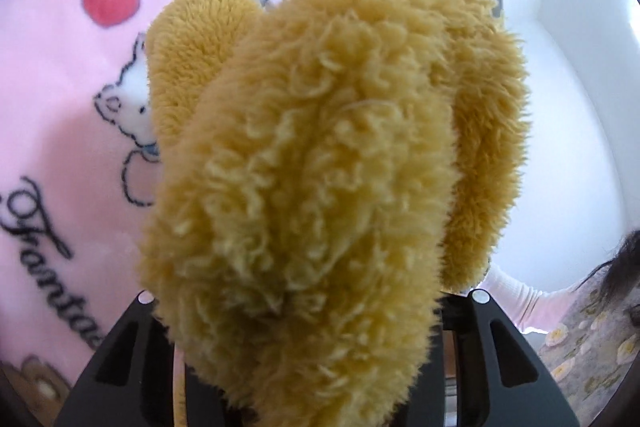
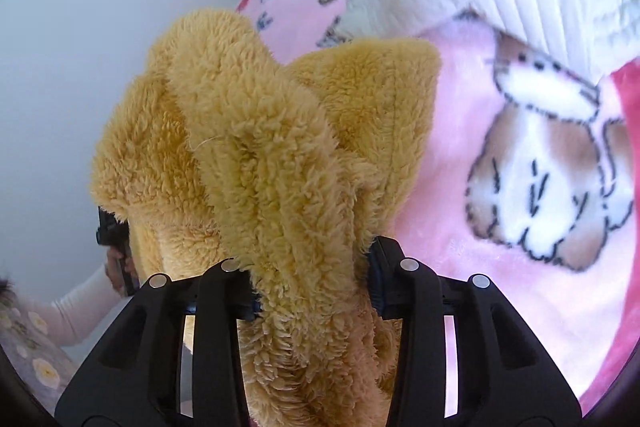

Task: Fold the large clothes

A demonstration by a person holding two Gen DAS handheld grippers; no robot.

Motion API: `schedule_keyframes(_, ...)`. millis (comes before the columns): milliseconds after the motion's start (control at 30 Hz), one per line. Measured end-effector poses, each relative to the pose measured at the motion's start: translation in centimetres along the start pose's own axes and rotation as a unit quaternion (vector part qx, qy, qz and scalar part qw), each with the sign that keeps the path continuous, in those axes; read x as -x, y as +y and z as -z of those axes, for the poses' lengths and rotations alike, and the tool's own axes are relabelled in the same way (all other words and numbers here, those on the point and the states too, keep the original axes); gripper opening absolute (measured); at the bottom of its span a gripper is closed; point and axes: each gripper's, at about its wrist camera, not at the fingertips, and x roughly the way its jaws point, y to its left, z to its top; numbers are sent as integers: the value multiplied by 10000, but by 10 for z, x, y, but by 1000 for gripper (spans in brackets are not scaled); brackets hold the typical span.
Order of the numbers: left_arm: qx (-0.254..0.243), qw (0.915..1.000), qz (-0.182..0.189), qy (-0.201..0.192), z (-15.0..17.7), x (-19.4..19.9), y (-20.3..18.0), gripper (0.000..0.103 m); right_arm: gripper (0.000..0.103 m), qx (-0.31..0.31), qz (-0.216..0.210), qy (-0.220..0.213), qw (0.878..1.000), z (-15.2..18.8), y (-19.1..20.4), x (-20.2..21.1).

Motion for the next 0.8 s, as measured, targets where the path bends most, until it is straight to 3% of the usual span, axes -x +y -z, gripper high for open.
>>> schedule_keyframes(133,255,9982,164,-518,0,0,-2,40,36,391,-205,-56,9990,-35,21,43)
schedule_keyframes(167,254,9976,81,-641,-1,-1,-5,40,36,578,-252,-30,9980,-30,32,55)
schedule_keyframes(367,189,9883,-600,-1387,2,36,-27,41,36,1480,-859,243,9850,-67,137,26)
schedule_keyframes(467,242,9767,-973,-1897,6,55,-29,41,36,1854,-1279,432,9733,-77,196,-11)
schedule_keyframes(600,336,9645,-1362,-2236,8,36,-7,41,36,2288,-1660,646,9570,-77,277,-83)
schedule_keyframes(800,691,9501,-1780,-2467,24,183,77,41,36,2352,-1895,962,9484,-64,380,-205)
